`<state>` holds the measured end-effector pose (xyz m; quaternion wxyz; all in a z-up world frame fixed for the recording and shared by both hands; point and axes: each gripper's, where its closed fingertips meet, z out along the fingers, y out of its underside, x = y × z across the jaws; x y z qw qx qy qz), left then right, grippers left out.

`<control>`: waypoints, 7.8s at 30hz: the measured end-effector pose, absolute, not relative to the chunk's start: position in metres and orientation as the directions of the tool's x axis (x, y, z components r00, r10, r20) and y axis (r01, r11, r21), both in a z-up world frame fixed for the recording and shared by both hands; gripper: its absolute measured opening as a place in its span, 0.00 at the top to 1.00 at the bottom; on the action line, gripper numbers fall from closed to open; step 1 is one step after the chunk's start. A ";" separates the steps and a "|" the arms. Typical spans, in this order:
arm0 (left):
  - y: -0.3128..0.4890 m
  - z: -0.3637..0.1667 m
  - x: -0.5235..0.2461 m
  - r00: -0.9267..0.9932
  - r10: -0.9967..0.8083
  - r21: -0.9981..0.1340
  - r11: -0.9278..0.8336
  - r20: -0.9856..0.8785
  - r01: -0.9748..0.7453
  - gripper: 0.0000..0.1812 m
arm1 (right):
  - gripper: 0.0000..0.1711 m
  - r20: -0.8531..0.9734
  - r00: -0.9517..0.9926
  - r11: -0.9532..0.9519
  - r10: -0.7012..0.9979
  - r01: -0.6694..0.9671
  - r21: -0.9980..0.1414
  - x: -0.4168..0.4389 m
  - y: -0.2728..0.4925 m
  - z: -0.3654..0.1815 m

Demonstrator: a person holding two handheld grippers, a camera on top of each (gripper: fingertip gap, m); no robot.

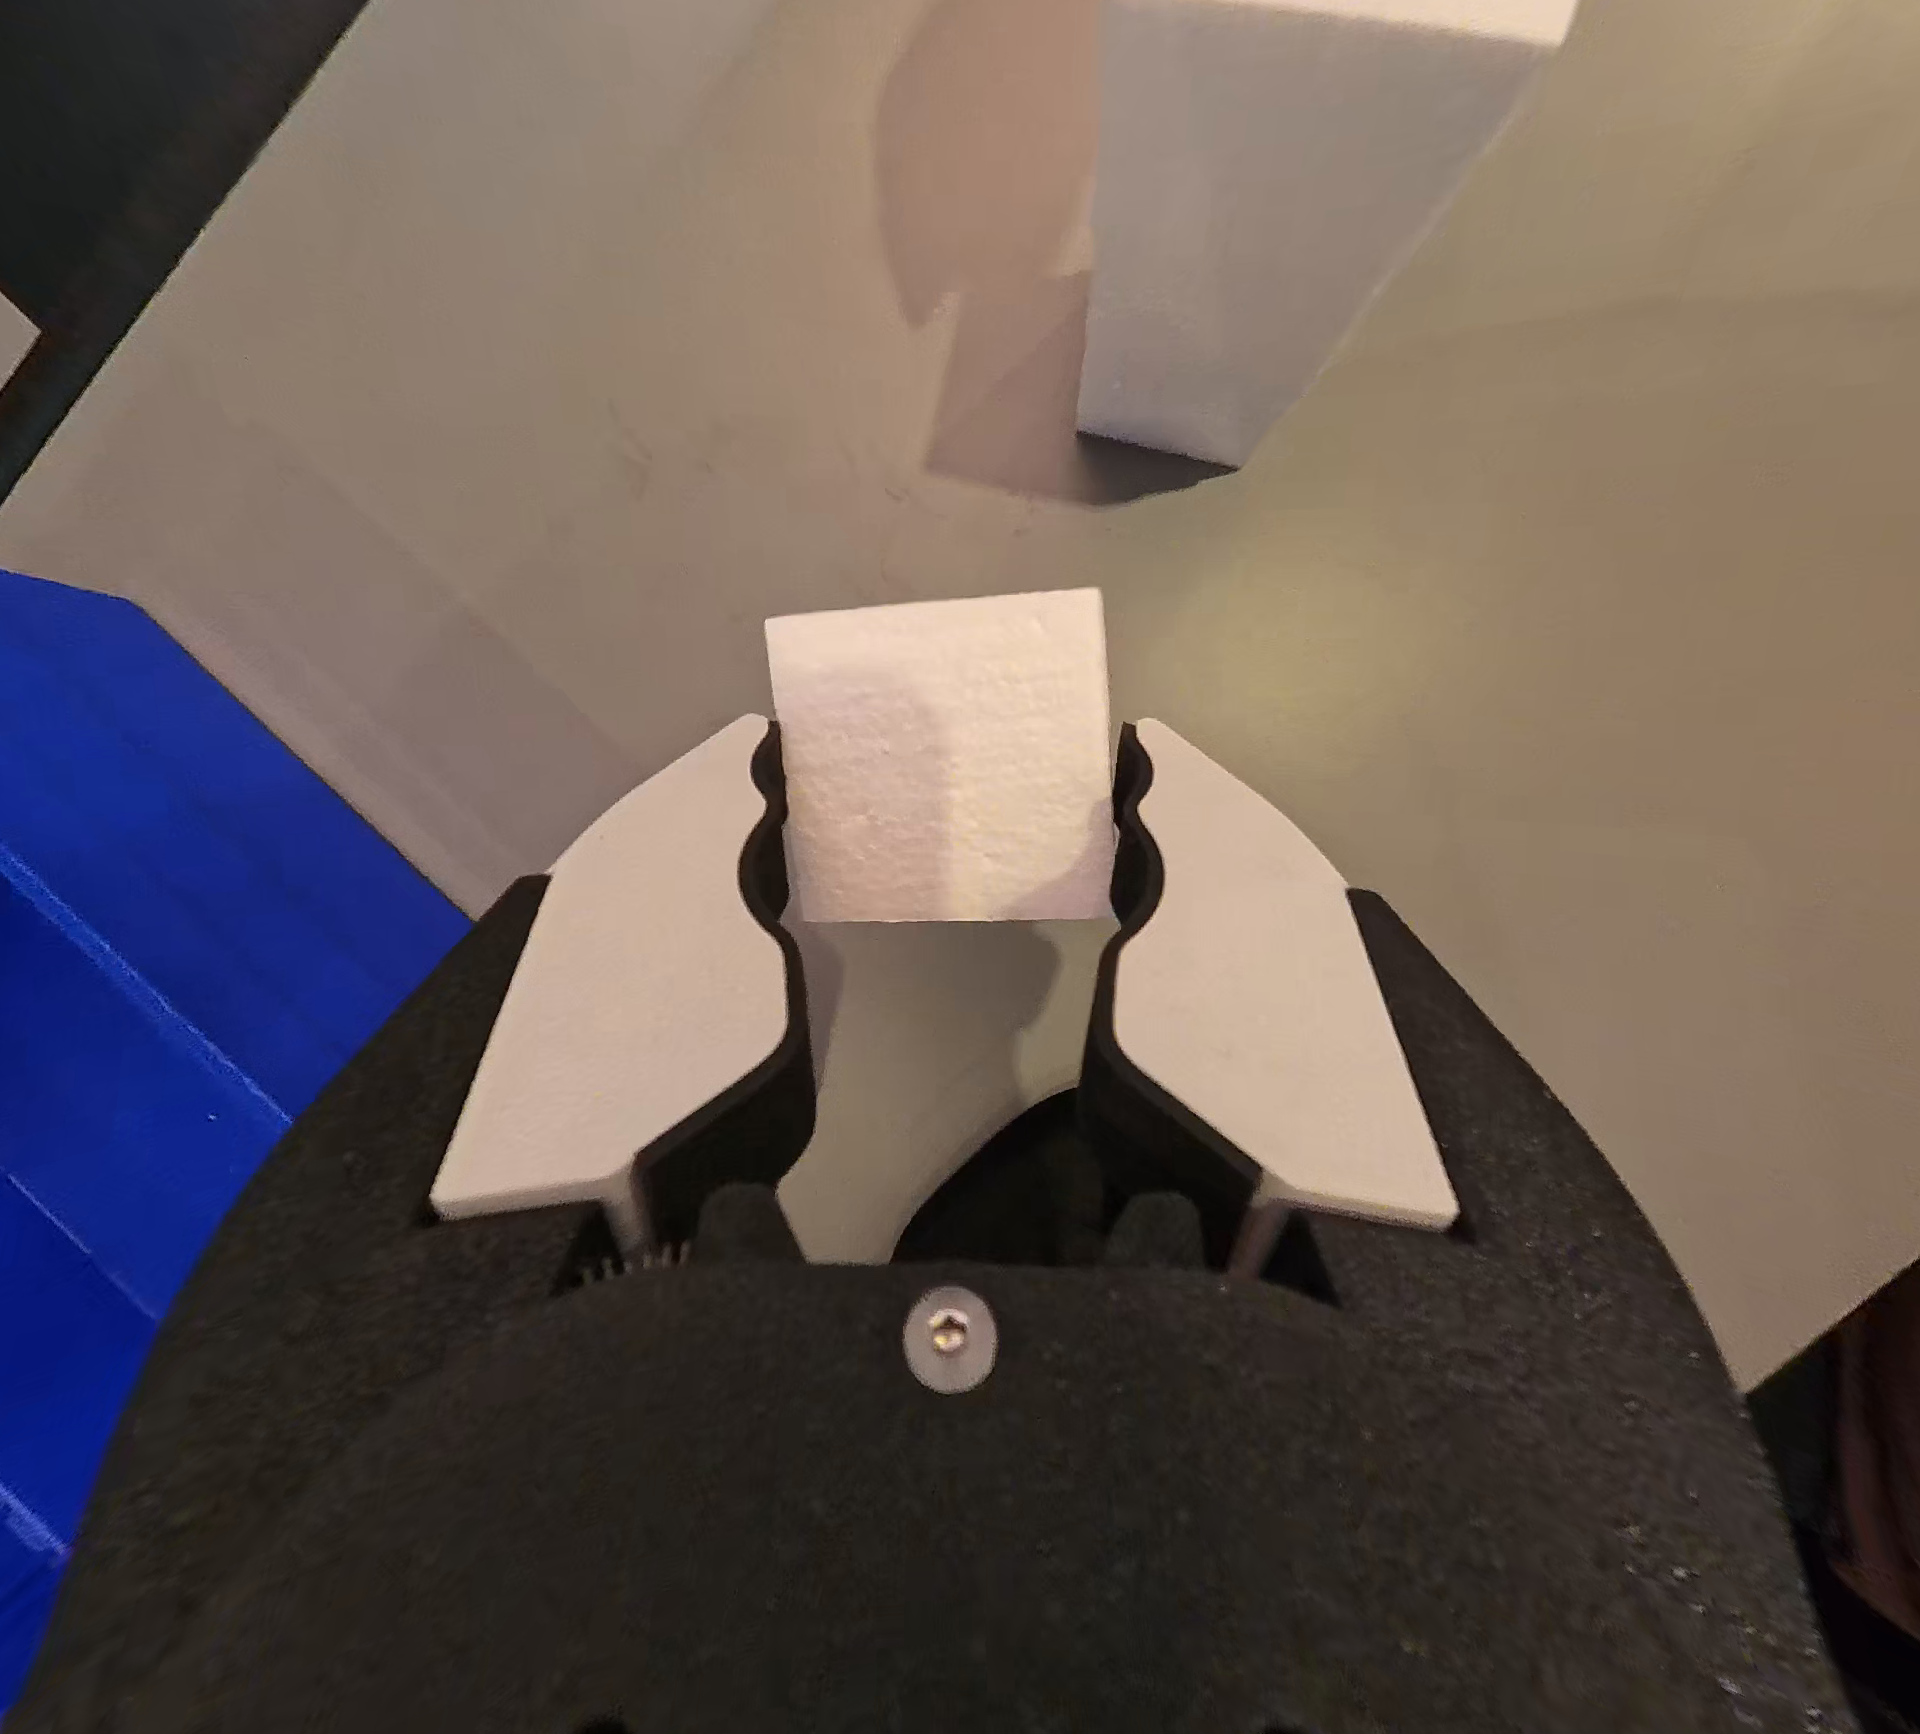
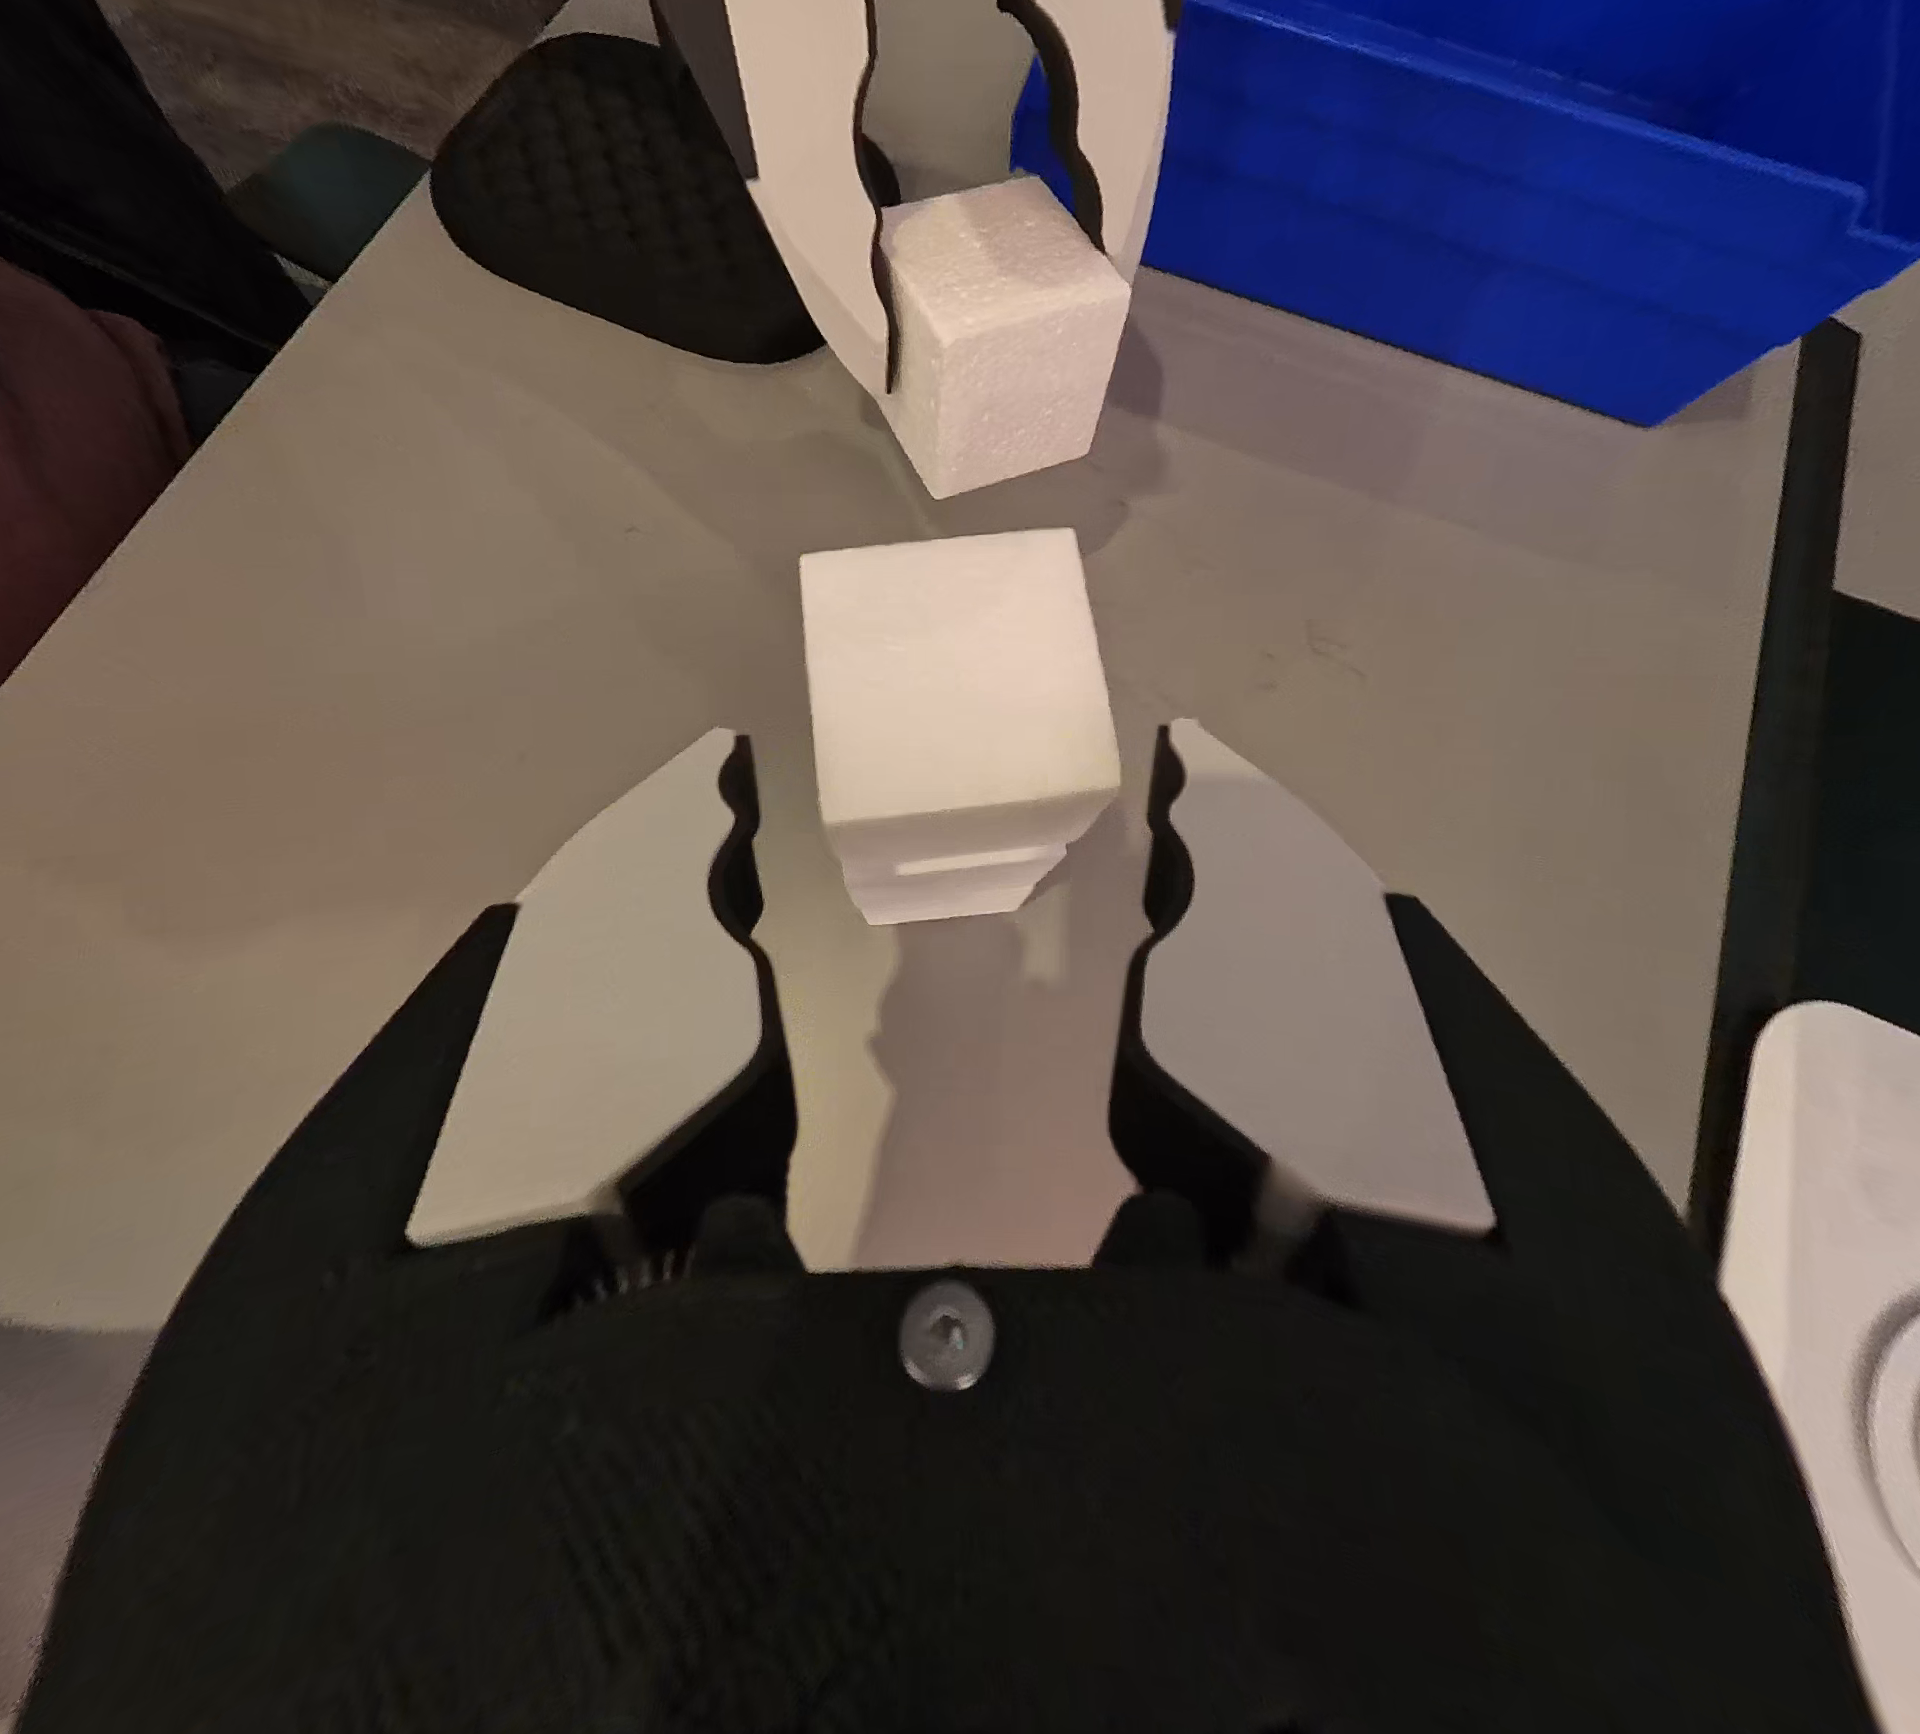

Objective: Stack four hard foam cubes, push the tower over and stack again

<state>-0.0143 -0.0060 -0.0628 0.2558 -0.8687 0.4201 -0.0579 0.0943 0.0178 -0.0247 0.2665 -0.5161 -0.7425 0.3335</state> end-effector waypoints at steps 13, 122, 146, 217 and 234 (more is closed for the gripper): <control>0.011 0.033 0.067 0.484 -0.848 -0.486 -0.336 -0.217 -0.807 0.67 | 0.58 0.172 -0.091 0.194 0.981 0.497 -0.846 0.230 -0.004 -0.004; 0.051 -0.085 0.141 0.742 -0.666 -0.862 -0.331 -0.074 -0.383 0.58 | 0.65 -0.043 0.457 -0.152 0.889 0.205 -0.967 0.400 0.090 -0.019; 0.054 -0.144 0.163 0.578 -0.814 -0.794 -0.314 -0.057 -0.520 0.61 | 0.65 0.031 0.616 -0.448 0.787 0.606 -0.657 0.370 0.123 -0.140; -0.010 0.022 0.182 0.260 -0.956 -0.932 0.032 -0.133 -0.360 0.68 | 0.67 -0.143 0.171 -0.218 0.975 0.592 -0.776 0.321 0.052 -0.118; 0.016 -0.030 0.234 -0.091 -0.985 -0.785 0.173 -0.147 -0.594 0.68 | 0.67 -0.072 0.295 -0.179 0.953 0.351 -0.919 0.384 0.050 -0.029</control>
